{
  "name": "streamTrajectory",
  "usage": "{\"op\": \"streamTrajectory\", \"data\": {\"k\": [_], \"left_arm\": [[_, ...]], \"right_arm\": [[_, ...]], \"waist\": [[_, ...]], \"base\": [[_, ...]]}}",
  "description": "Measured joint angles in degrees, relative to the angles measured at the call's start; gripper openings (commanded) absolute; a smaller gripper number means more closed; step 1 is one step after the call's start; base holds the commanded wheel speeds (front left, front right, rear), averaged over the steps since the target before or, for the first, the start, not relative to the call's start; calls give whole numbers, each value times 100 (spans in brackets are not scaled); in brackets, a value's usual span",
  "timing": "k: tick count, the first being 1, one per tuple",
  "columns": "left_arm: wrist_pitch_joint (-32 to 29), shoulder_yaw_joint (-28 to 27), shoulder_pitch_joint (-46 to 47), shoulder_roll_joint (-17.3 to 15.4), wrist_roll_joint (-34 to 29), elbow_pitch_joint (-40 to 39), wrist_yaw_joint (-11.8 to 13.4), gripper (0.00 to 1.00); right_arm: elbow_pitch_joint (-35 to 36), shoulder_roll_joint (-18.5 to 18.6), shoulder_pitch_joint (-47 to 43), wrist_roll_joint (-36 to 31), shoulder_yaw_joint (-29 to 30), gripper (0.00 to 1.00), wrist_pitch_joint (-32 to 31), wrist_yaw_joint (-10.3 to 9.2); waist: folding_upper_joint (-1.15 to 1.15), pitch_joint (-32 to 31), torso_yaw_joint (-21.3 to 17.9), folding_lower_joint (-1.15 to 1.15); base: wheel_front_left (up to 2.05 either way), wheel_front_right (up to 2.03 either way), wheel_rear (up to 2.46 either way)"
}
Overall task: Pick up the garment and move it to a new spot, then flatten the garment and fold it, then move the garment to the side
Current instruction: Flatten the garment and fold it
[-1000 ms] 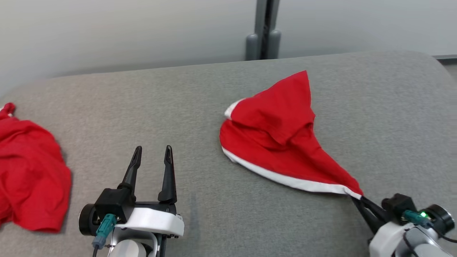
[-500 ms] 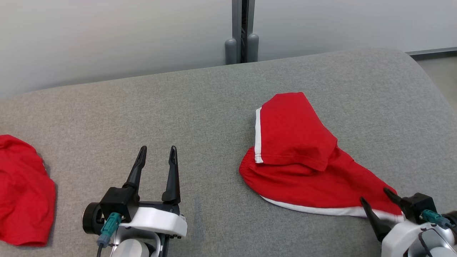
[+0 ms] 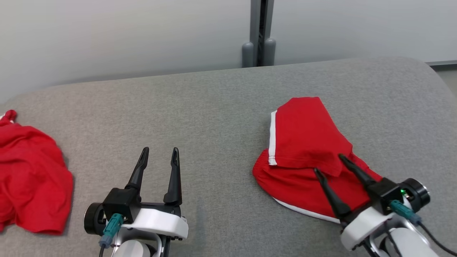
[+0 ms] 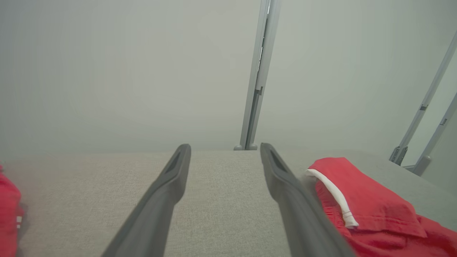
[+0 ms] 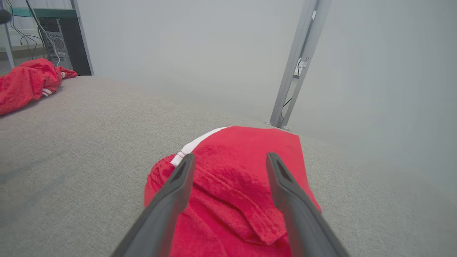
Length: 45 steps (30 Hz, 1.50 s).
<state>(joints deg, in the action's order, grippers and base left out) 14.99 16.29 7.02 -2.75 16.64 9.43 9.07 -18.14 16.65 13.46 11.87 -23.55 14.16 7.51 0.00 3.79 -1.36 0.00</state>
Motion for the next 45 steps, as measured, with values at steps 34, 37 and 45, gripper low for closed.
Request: {"op": "streamTrajectory", "data": {"k": [34, 37, 45], "left_arm": [[-1, 308, 60, -3, 52, -33, 109, 100], [0, 287, 64, -2, 52, -38, 116, 100], [-1, 309, 90, -2, 58, -46, 118, 100]], "right_arm": [[-1908, -979, 829, -655, 735, 0, 100, 0], [-1762, -989, 829, -650, 813, 0, 99, 0], [-1397, -394, 879, -427, 1215, 0, 100, 0]], "waist": [[0, 495, 1124, 0], [0, 492, 1060, 0], [0, 497, 843, 0]], "base": [[0, 0, 0], [0, 0, 0], [0, 0, 0]]}}
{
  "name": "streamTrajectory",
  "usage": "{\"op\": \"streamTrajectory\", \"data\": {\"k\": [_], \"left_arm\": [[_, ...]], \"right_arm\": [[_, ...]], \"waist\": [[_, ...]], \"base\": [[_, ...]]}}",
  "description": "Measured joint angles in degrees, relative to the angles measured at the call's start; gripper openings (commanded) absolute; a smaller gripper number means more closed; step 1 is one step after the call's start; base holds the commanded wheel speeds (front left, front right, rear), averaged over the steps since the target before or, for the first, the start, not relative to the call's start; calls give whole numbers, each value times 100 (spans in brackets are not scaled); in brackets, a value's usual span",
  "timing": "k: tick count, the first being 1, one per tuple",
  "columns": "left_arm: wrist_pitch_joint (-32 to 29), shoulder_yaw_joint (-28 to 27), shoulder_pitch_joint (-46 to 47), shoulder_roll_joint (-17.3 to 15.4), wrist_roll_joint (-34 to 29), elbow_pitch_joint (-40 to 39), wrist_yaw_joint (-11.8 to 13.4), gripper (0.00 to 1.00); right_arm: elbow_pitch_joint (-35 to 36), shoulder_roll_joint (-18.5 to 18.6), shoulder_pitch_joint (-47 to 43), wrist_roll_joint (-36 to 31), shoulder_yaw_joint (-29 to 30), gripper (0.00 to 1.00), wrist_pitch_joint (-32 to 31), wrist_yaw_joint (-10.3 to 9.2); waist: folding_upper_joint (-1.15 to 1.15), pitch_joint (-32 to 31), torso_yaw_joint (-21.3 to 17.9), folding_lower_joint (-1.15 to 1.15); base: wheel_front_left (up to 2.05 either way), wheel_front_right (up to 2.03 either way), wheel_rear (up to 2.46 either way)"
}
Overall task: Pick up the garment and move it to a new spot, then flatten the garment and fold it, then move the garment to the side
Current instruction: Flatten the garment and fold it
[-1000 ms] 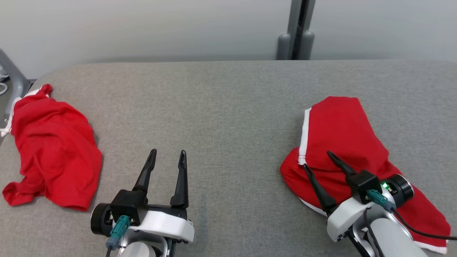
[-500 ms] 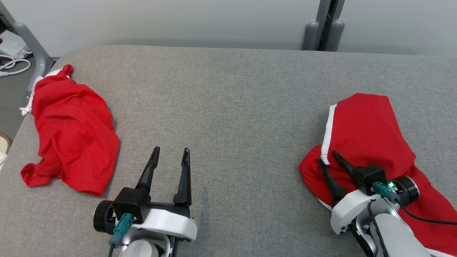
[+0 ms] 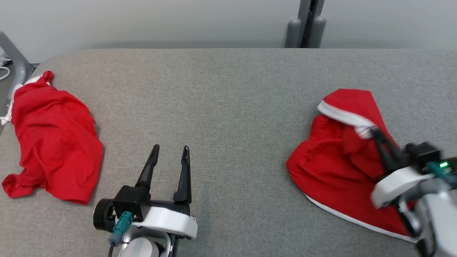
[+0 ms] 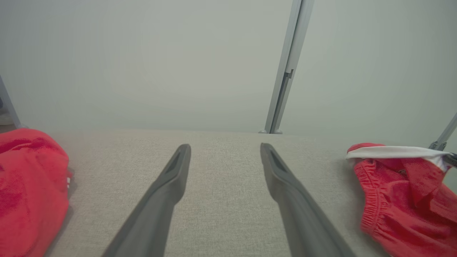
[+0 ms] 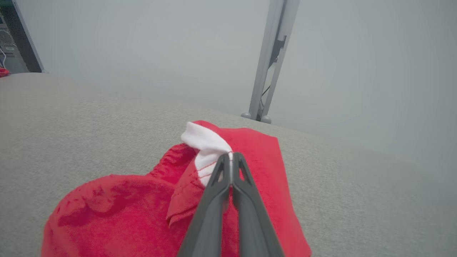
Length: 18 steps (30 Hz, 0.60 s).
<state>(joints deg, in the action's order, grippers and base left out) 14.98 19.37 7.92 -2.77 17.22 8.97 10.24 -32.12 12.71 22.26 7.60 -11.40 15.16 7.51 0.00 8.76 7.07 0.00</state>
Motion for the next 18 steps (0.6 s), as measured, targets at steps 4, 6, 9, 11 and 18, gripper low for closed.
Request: {"op": "streamTrajectory", "data": {"k": [4, 6, 9, 11, 18], "left_arm": [[1, 35, 107, 0, -1, -18, 0, 100], [0, 74, 155, 0, -1, -22, -1, 100], [1, 129, 246, 2, -9, -13, -3, 100], [1, 155, 297, 1, -12, 7, -10, 100], [0, 172, 390, 0, -53, 30, -10, 100]], "right_arm": [[-153, 626, 352, 209, 471, 0, -109, 0], [-352, 890, 487, 336, 712, 0, -160, 0], [-768, 1258, 724, 448, 989, 0, -170, 0], [-1055, 1423, 877, 449, 1098, 0, -169, 0], [-2239, 1680, 1343, 320, 1630, 0, -187, 0]], "waist": [[0, 111, -59, 0], [0, 190, -64, 0], [0, 313, -40, 0], [0, 393, -9, 0], [0, 565, 106, 0]], "base": [[0, 0, 0], [0, 0, 0], [0, 0, 0], [0, 0, 0], [0, 0, 0]]}}
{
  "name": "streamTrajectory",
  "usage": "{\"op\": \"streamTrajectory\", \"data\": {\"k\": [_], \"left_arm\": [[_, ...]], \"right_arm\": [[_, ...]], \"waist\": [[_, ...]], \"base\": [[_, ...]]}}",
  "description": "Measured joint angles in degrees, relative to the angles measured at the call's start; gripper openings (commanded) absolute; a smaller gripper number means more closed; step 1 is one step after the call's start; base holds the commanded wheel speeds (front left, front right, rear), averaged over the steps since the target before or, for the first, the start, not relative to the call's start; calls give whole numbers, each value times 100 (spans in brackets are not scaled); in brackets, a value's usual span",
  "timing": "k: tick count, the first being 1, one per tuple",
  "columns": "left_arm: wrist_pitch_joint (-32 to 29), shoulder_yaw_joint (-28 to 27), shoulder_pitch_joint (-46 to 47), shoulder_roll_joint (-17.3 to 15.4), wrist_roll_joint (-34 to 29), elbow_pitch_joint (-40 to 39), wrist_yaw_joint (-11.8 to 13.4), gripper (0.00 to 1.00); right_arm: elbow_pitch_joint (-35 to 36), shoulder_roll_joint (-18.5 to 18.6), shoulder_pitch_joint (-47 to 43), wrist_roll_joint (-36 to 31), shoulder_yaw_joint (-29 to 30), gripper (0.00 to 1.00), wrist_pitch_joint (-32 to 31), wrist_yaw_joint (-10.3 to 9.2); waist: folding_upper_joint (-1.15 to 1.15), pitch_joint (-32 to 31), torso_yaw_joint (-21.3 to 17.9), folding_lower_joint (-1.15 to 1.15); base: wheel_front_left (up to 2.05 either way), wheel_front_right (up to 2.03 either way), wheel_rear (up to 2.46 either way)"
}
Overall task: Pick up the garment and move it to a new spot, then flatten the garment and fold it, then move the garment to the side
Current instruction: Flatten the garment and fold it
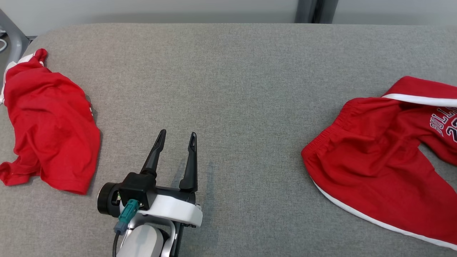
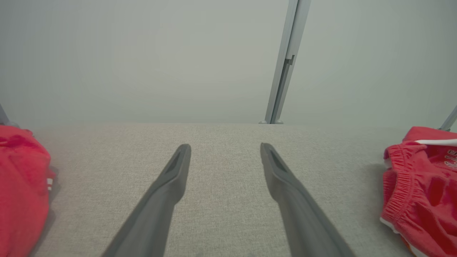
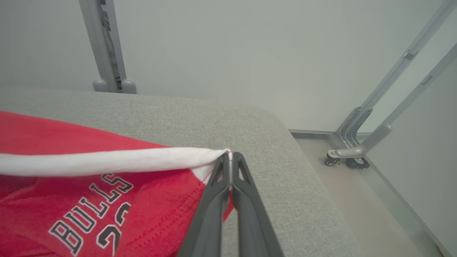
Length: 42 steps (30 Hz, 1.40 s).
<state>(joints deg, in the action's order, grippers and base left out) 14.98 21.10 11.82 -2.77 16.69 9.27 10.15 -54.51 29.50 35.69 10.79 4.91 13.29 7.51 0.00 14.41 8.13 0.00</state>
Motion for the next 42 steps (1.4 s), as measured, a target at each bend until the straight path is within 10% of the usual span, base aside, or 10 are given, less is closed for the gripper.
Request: {"op": "streamTrajectory", "data": {"k": [7, 8, 9, 10, 42], "left_arm": [[1, 26, 34, 0, -27, 36, 24, 100], [0, 27, 40, 3, -32, 43, 24, 100], [0, 24, 40, 3, -33, 47, 24, 100], [0, 12, 40, 0, -40, 55, 24, 100], [1, -202, -21, 2, -55, 23, -96, 100]], "right_arm": [[-800, -33, 275, -280, 550, 0, 87, 0], [-859, -66, 280, -360, 537, 40, 93, 0], [-909, -107, 287, -452, 533, 40, 107, 0], [-955, -158, 307, -490, 535, 100, 122, 0], [3758, -1807, -1989, 230, -1640, 100, 187, 0]], "waist": [[0, -33, -70, 0], [0, -51, -88, 0], [0, -69, -110, 0], [0, -89, -134, 0], [0, -515, -1581, 0]], "base": [[0, 0, 0], [0, 0, 0], [0, 0, 0], [0, 0, 0], [0, 0, 0]]}}
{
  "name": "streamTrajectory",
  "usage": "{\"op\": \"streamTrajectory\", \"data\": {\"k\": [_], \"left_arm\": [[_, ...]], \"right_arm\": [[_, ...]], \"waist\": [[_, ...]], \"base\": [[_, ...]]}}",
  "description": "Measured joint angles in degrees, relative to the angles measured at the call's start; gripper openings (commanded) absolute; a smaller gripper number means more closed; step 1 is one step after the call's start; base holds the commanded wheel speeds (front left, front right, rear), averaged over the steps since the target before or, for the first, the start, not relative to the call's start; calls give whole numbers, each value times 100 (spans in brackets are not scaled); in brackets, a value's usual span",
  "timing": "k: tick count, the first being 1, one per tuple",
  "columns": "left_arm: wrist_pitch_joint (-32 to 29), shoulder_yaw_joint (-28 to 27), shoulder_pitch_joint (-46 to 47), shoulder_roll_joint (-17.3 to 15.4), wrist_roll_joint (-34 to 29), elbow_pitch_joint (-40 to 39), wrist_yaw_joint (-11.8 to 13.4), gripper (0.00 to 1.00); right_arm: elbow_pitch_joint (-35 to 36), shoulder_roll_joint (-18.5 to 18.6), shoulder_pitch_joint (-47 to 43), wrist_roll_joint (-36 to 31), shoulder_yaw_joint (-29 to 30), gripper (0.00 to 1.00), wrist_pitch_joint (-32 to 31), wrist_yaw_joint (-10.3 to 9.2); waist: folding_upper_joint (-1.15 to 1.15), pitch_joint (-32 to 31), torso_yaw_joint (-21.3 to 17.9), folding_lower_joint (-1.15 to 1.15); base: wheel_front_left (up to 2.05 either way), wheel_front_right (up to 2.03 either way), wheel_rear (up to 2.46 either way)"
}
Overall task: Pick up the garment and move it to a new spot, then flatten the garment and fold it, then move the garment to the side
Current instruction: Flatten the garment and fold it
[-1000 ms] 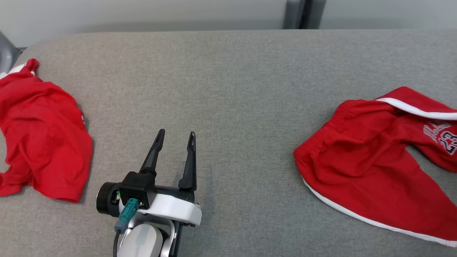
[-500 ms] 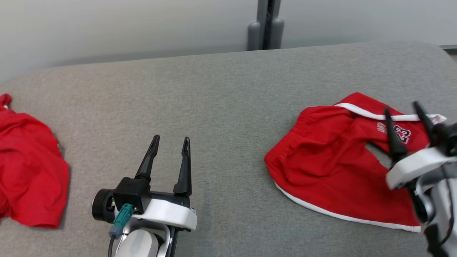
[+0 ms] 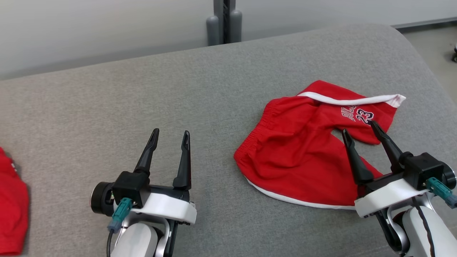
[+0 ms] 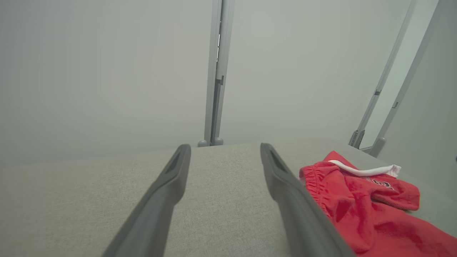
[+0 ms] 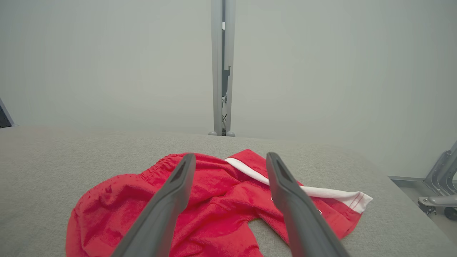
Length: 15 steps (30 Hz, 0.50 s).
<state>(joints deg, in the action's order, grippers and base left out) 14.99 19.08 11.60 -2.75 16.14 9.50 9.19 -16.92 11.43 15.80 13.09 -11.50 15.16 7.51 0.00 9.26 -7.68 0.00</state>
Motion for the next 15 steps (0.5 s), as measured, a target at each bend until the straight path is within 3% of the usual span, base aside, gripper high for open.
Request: {"op": "streamTrajectory", "data": {"k": [7, 11, 15], "left_arm": [[0, 232, 345, -1, -46, 292, -162, 100], [0, 564, 872, 0, -126, 991, -219, 100], [-51, 1004, 1649, 2, 291, 1781, -363, 100]], "right_arm": [[185, -30, -24, -18, 10, 100, 0, 0], [281, -90, -30, -57, -31, 100, 0, 0], [318, -176, -20, -63, -80, 100, 0, -1]], "waist": [[0, 241, -237, 0], [0, 406, -406, 0], [0, 594, -605, 0]], "base": [[0, 0, 0], [0, 0, 0], [0, 0, 0]]}}
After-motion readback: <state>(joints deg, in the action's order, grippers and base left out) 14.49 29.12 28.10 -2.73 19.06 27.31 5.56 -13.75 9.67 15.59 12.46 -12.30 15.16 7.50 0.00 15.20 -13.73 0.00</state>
